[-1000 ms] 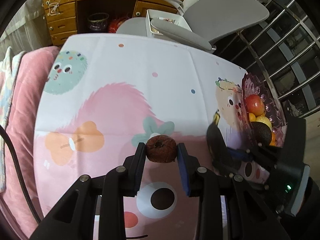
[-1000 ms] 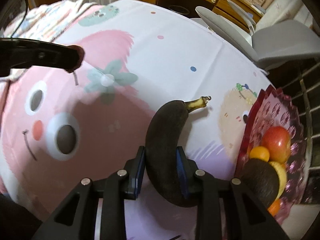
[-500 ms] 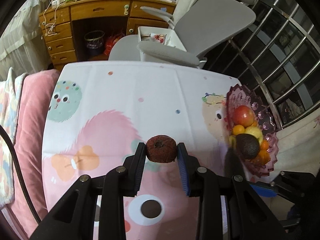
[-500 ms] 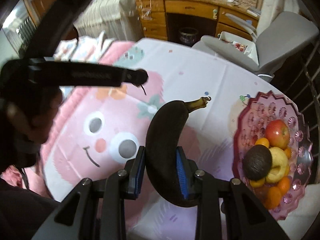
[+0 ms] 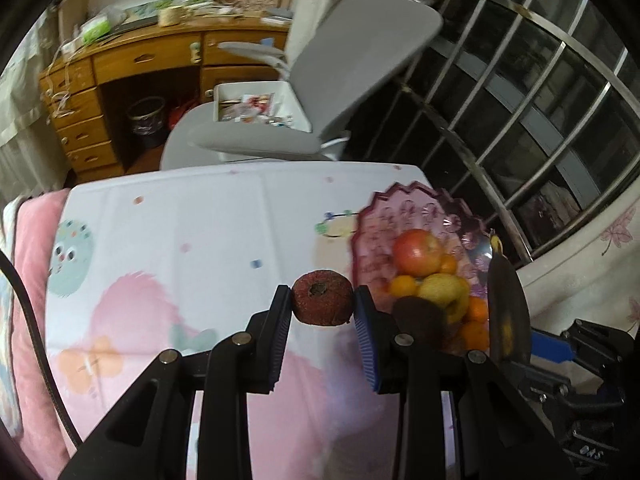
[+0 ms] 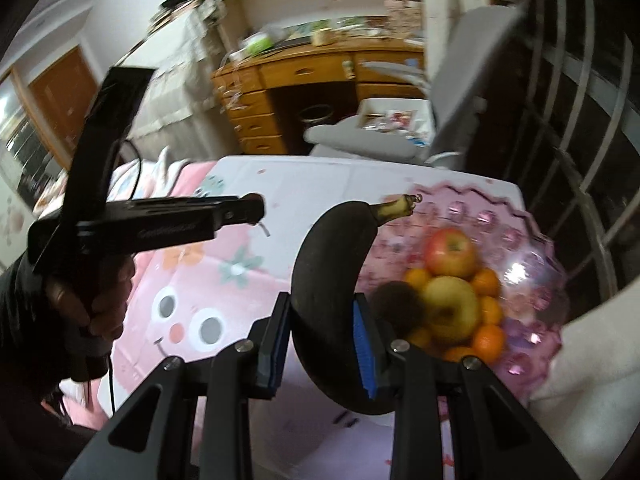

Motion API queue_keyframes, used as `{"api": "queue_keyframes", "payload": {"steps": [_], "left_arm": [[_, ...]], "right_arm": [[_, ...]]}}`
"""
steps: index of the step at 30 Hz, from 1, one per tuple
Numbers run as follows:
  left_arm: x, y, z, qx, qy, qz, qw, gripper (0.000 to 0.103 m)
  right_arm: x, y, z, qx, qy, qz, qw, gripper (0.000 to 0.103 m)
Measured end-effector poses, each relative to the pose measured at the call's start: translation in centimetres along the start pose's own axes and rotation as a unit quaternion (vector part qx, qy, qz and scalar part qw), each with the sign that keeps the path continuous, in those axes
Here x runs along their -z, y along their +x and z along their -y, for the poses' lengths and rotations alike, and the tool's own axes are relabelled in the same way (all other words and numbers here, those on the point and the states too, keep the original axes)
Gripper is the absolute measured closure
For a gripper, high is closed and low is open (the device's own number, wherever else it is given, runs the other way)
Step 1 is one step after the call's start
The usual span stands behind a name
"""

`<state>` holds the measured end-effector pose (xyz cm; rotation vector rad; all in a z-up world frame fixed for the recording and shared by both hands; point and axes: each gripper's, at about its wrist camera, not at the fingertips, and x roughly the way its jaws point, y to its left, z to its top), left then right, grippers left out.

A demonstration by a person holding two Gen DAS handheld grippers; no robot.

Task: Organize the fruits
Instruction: 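Carry the banana and lychee into the pink bowl and release both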

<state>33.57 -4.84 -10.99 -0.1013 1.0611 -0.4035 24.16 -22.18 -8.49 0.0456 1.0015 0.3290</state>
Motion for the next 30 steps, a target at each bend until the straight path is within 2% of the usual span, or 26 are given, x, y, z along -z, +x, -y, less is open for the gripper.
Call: {"api": "queue_keyframes", "payload": {"steps": [12, 20, 25, 28, 30], "left_arm": [[-1.7, 5.4, 6.5, 0.027, 0.047, -0.023, 0.9983, 0.073], [-1.8, 9.4, 8.3, 0.036, 0.061, -0.056, 0.9959, 0.073], [-1.8, 10.8, 8.7, 0.037, 0.065, -0.072, 0.9946, 0.072], [-1.8, 11.0, 8.8, 0.036, 0.068, -0.078, 0.9939, 0.064], [-1.7, 10.8, 8.7, 0.038, 0.069, -0.077, 0.9939, 0.049]], "right_arm": [[1.6, 0.6, 8.3, 0.039, 0.091, -0.004, 0.995, 0.073], [1.7, 1.8, 12.4, 0.055, 0.147, -0.002, 0.988, 0.073], [1.3, 3.0, 13.1, 0.067, 0.154, -0.006, 0.986, 0.072], [1.2, 3.2, 12.9, 0.075, 0.153, -0.005, 0.985, 0.071], [1.2, 3.0, 12.8, 0.077, 0.157, -0.001, 0.985, 0.061]]}}
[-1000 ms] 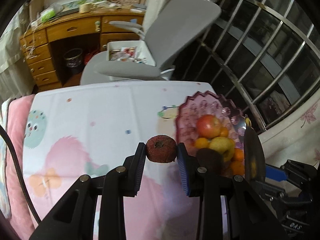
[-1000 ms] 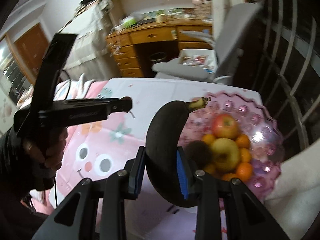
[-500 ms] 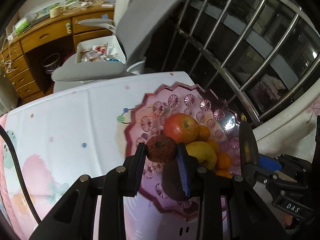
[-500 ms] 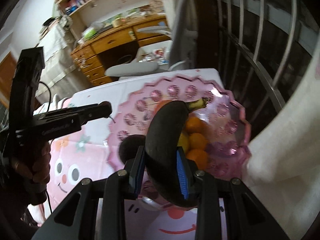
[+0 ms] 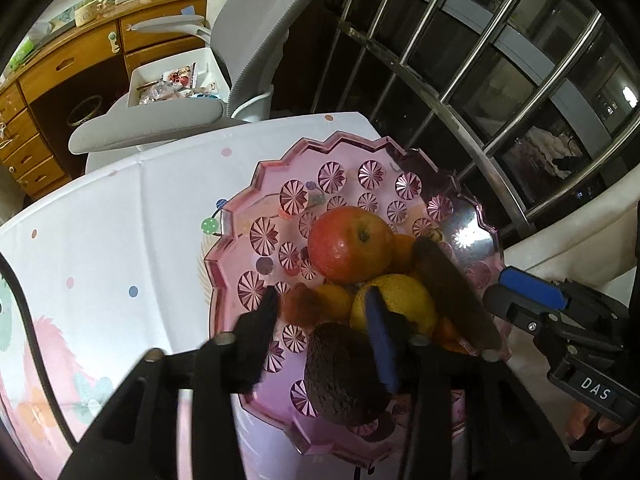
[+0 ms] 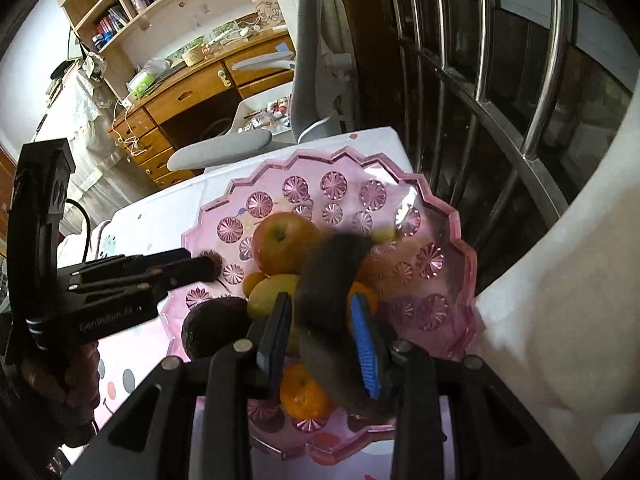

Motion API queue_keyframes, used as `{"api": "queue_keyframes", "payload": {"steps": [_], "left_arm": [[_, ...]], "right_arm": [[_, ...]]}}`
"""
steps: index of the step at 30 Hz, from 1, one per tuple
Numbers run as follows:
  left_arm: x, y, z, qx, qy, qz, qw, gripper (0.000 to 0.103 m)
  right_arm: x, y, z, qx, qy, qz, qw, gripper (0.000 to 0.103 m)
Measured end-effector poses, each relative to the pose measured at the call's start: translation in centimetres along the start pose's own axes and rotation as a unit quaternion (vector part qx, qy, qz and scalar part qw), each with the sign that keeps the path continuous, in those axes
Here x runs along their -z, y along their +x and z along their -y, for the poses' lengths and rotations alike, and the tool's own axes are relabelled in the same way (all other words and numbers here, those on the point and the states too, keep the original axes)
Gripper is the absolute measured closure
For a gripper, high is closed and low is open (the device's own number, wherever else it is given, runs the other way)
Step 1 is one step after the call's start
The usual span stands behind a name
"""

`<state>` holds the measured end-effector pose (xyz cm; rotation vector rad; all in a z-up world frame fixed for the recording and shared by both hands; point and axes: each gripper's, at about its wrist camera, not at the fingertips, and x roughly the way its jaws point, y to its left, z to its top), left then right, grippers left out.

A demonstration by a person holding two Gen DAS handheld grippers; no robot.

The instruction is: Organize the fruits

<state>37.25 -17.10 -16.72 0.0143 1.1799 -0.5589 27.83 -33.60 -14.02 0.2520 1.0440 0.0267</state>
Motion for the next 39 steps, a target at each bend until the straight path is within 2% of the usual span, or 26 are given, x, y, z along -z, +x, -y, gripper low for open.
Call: {"api": "queue_keyframes", "payload": {"steps": [2, 6, 10, 13, 17, 20, 22, 27, 30, 35, 39], "left_arm": [[0.5, -0.5, -0.3, -0.004, -0.005, 0.002, 1.0, 0.044], [2.0, -1.6, -1.5, -0.001, -0.031, -0.002, 0.9995, 0.038], [4.6, -3.3, -3.1, -0.02, -0.048, -0.009, 0.9986, 0.029], [7.0, -5.0, -4.4, -0.023, -0.067, -0.016, 0.9973, 0.028], [10.8, -8.1, -6.0, -0.029, -0.084, -0.019, 0.9959, 0.019], [14.3, -10.9, -7.2, -0.041, -0.088, -0.021, 0.9951, 0.018], [16.8, -12.5, -7.7, -0.046, -0.093, -0.027, 0.9943, 0.013], [23.0, -16.4, -8.3, -0.058, -0.106, -0.039, 0.9919, 0.011], [25.9, -18.4, -8.1, -0.072, -0.123, -0.046, 0.9888, 0.01], [29.3, -21.5, -7.1, -0.068, -0.157, -0.056, 0.9838, 0.01], [30.0, -24.4, -5.8, -0.087, -0.166, -0.042, 0.9813, 0.01]], "right_arm": [[0.1, -0.1, 0.0, 0.002, 0.008, -0.001, 1.0, 0.057], [0.7, -0.3, -0.3, -0.001, 0.032, -0.01, 0.999, 0.057], [1.9, -0.4, -1.0, 0.0, 0.06, -0.032, 0.998, 0.054], [3.5, -1.2, -2.2, 0.006, 0.075, -0.041, 0.996, 0.045], [6.1, -2.2, -4.8, 0.008, 0.085, -0.05, 0.995, 0.035], [8.4, -3.0, -6.9, 0.012, 0.084, -0.058, 0.995, 0.028], [10.4, -3.4, -8.3, 0.008, 0.083, -0.066, 0.994, 0.027], [16.5, -4.6, -12.4, 0.0, 0.071, -0.103, 0.992, 0.017], [19.8, -5.6, -14.5, -0.006, 0.059, -0.126, 0.99, 0.015], [23.4, -8.1, -16.6, -0.014, 0.026, -0.152, 0.988, 0.013], [24.2, -10.9, -17.2, -0.022, -0.008, -0.16, 0.987, 0.013]]}}
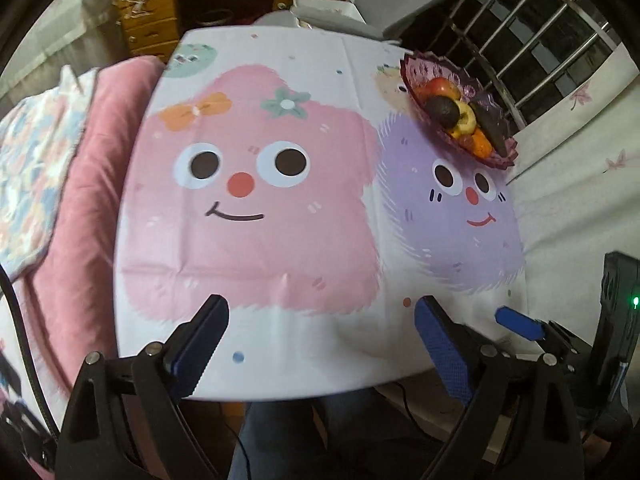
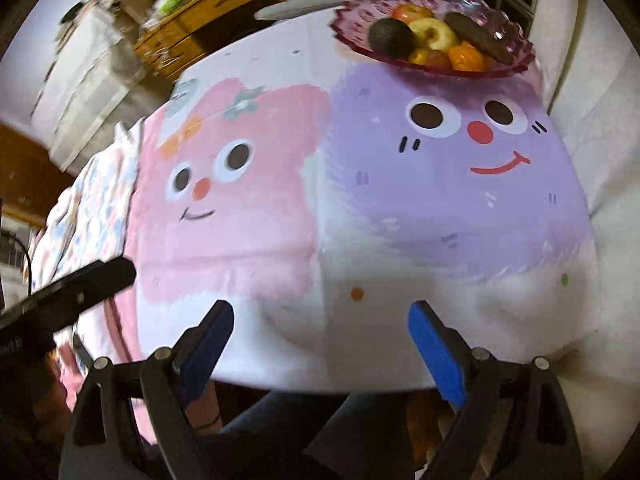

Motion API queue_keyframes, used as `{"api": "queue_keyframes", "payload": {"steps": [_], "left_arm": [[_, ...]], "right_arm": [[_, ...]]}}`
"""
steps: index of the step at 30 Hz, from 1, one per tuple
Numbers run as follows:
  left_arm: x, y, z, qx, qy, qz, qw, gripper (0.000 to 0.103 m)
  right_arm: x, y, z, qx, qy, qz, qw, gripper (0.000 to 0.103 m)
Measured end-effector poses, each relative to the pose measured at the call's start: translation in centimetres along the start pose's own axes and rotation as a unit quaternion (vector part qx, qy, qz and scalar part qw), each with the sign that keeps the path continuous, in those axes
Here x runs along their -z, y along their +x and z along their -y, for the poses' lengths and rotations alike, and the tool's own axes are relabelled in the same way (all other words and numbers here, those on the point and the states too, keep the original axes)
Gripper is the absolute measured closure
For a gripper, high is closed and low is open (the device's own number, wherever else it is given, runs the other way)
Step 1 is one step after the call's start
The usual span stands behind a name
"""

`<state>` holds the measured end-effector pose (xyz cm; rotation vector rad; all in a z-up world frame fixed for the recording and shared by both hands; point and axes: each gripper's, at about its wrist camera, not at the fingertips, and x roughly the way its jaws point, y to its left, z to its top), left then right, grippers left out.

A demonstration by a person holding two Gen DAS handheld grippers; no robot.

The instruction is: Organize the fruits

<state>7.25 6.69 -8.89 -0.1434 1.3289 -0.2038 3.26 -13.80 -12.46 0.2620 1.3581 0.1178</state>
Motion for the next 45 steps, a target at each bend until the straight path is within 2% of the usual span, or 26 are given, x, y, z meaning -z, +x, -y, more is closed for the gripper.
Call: {"api": "queue_keyframes", "payload": {"steps": [3, 8, 15, 18, 25, 27, 29, 41, 45], "left_arm": [[0.6, -3.1, 0.9, 0.005, -0.005, 0.022, 0.9997, 0.01], [0.9, -7.6, 3.5, -0.019, 0.011, 0.066, 0.9976, 0.01], [1.8, -11.6, 6.1, -0.04, 0.023, 0.118, 0.9919, 0.009], [2.4, -12.2, 6.8, -0.054, 0.022, 0.13, 0.9897, 0.009], [3.9, -12.9, 7.4, -0.077, 0.026, 0.155, 0.9846, 0.009], [4.0, -13.0, 7.5, -0.082, 0.028, 0.159, 0.9835, 0.003], [4.1, -13.3, 7.5, -0.09, 0.029, 0.164, 0.9819, 0.001], [3.9, -13.0, 6.7, -0.087, 0.018, 0.157, 0.9837, 0.001], [3.7, -12.7, 6.6, -0.088, 0.013, 0.157, 0.9836, 0.001]], "right_arm": [[0.6, -3.2, -0.4, 0.0, -0.027, 0.012, 1.0, 0.012], [0.5, -9.4, -0.4, 0.004, -0.038, 0.048, 0.998, 0.007], [0.8, -15.1, -1.6, -0.015, -0.052, 0.112, 0.992, 0.006], [1.4, -15.7, -1.7, -0.005, -0.047, 0.131, 0.99, 0.005], [2.1, -15.4, -1.1, -0.008, -0.03, 0.142, 0.989, 0.005], [2.2, -15.4, -1.2, -0.009, -0.033, 0.144, 0.989, 0.005], [2.1, -15.3, -1.4, -0.007, -0.037, 0.145, 0.989, 0.006], [2.1, -15.3, -1.9, 0.003, -0.05, 0.145, 0.988, 0.005], [1.8, -15.3, -1.6, 0.005, -0.048, 0.144, 0.988, 0.0]]}}
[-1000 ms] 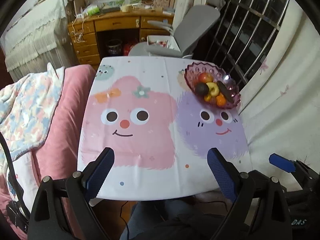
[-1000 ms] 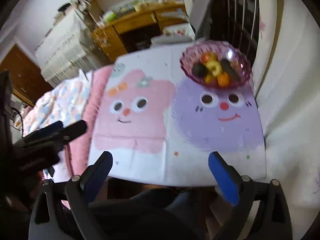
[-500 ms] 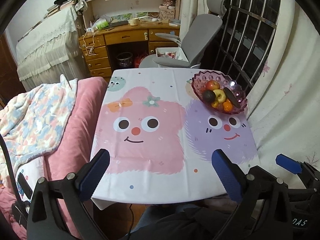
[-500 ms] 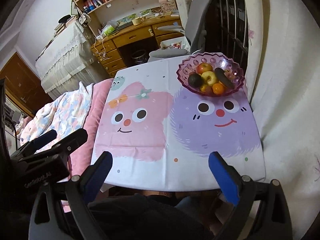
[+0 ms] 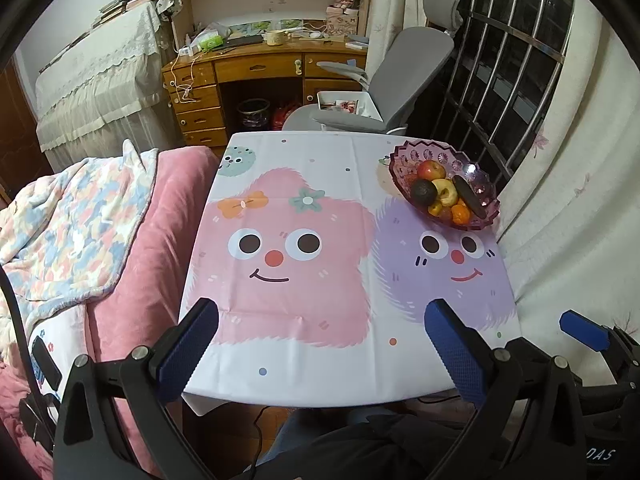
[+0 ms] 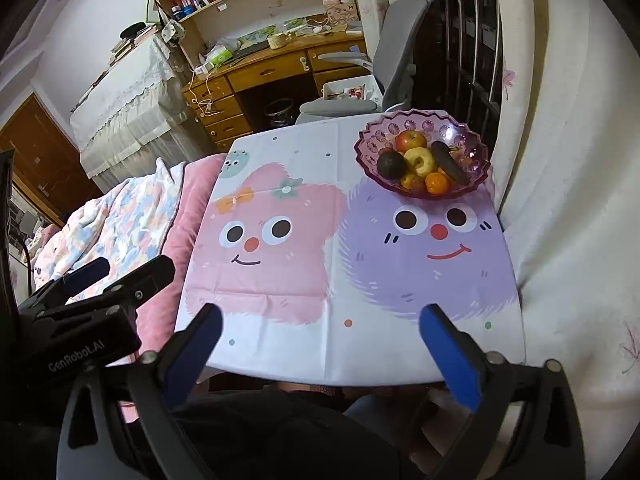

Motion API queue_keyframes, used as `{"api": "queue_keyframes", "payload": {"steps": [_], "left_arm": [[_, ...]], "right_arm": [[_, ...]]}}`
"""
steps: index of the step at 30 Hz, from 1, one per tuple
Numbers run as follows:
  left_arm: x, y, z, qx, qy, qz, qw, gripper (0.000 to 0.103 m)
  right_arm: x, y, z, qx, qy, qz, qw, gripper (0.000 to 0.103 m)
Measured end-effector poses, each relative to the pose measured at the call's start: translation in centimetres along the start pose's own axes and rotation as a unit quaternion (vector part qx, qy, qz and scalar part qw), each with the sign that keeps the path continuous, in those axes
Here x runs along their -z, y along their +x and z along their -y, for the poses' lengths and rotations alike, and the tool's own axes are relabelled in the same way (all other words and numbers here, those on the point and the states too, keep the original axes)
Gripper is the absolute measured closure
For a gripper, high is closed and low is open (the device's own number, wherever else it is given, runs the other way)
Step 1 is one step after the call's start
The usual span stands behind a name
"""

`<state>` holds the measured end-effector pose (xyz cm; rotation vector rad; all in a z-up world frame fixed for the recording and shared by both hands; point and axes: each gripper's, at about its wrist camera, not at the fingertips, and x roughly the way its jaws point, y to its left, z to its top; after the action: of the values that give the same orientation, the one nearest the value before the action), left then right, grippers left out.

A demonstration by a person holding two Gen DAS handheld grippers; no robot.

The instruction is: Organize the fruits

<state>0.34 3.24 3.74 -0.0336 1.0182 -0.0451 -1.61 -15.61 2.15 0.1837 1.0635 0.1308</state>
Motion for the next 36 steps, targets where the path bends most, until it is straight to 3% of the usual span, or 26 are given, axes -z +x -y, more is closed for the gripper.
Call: {"api": "queue_keyframes", "payload": {"steps": [36], "left_arm": [[-0.8, 1.3, 0.1, -0.006, -0.008, -0.006, 0.9999, 0.001]], "right_arm": [[-2.2, 2.3, 1.1, 0.002, -0.007, -0.02, 1.0, 0.0]]}}
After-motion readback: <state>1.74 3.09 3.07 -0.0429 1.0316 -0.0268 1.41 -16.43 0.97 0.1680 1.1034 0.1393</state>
